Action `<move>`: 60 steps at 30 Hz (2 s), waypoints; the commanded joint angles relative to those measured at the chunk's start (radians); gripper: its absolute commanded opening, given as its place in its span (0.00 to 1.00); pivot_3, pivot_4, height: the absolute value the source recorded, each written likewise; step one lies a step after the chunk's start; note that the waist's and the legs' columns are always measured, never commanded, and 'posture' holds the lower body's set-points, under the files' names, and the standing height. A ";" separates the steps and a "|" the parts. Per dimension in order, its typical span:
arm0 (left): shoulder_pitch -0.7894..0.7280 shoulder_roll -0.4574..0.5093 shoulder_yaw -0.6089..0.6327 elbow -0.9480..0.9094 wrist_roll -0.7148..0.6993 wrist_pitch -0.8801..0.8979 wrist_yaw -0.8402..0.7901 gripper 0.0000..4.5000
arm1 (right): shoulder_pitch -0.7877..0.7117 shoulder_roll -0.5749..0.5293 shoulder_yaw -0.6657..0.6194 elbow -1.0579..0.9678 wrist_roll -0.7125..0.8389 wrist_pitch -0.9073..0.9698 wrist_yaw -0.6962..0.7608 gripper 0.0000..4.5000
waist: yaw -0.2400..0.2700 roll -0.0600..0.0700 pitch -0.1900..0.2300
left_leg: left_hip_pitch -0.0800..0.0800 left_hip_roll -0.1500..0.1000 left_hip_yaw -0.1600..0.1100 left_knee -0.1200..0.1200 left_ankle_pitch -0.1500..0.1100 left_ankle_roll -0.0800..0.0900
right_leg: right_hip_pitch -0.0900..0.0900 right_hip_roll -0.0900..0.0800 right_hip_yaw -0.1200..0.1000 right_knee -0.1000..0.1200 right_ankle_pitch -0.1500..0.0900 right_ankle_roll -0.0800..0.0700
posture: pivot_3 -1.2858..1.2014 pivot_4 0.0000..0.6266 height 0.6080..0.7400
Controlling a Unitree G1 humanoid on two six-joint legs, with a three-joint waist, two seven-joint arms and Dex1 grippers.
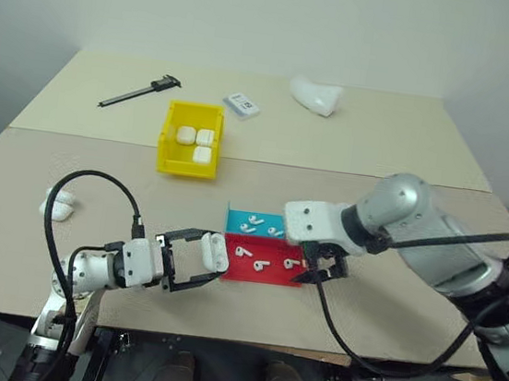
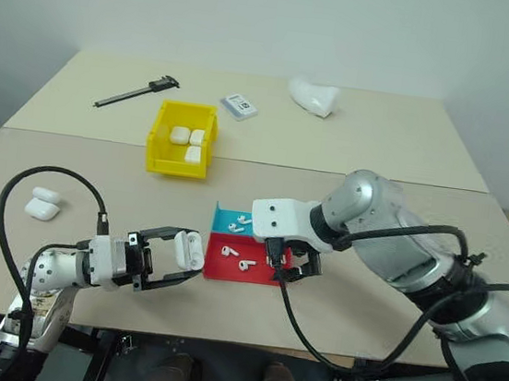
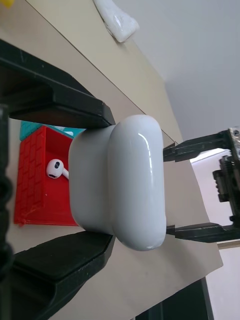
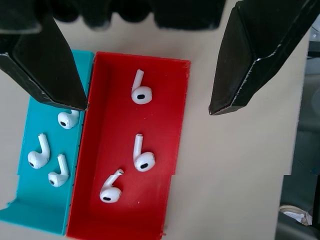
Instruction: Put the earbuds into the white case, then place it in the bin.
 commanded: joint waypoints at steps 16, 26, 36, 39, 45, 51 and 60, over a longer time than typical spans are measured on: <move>0.046 0.079 -0.020 -0.136 0.023 0.017 0.152 0.62 | 0.025 0.050 0.095 -0.001 -0.169 0.039 -0.065 0.37 | -0.004 0.000 0.000 | 0.001 0.001 -0.001 0.000 0.000 0.000 | 0.000 0.001 -0.001 0.000 0.000 0.000 | 0.52 0.24 1.00; 0.058 0.111 -0.041 -0.176 0.027 0.063 0.198 0.62 | 0.047 0.078 0.126 0.059 -0.246 -0.037 -0.070 0.37 | -0.005 0.000 0.000 | 0.001 0.001 0.000 0.000 0.000 0.000 | 0.000 0.001 -0.001 0.000 0.000 0.000 | 0.52 0.24 1.00; 0.057 0.137 -0.054 -0.186 0.039 0.098 0.213 0.62 | 0.076 0.101 0.126 0.107 -0.307 -0.132 -0.065 0.37 | -0.005 0.000 0.000 | 0.001 0.001 0.000 0.000 0.000 0.000 | 0.000 0.001 -0.001 0.000 0.000 0.000 | 0.52 0.24 1.00; 0.054 0.137 -0.055 -0.191 0.042 0.109 0.216 0.62 | 0.085 0.103 0.123 0.115 -0.318 -0.157 -0.057 0.37 | -0.005 0.000 0.000 | 0.001 0.001 0.000 0.000 0.000 0.000 | 0.000 0.001 -0.001 0.000 0.000 0.000 | 0.52 0.24 1.00; 0.056 0.143 -0.056 -0.194 0.052 0.117 0.222 0.62 | 0.095 0.108 0.114 0.131 -0.340 -0.196 -0.052 0.37 | -0.005 0.000 0.000 | 0.001 0.001 0.000 0.000 0.000 0.000 | 0.000 0.001 -0.001 0.000 0.000 0.000 | 0.52 0.24 1.00; 0.056 0.142 -0.064 -0.190 0.058 0.111 0.226 0.62 | 0.097 0.107 0.106 0.141 -0.360 -0.231 -0.038 0.37 | -0.005 0.000 0.000 | 0.001 0.001 0.000 -0.001 0.000 0.000 | 0.000 0.001 -0.001 0.000 0.000 0.000 | 0.52 0.24 1.00; 0.053 0.143 -0.075 -0.198 0.067 0.126 0.235 0.62 | 0.097 0.101 0.099 0.145 -0.388 -0.277 -0.013 0.37 | -0.004 0.000 0.000 | 0.002 0.001 0.000 -0.001 0.000 0.000 | 0.001 0.001 -0.001 0.000 0.000 0.000 | 0.52 0.24 1.00</move>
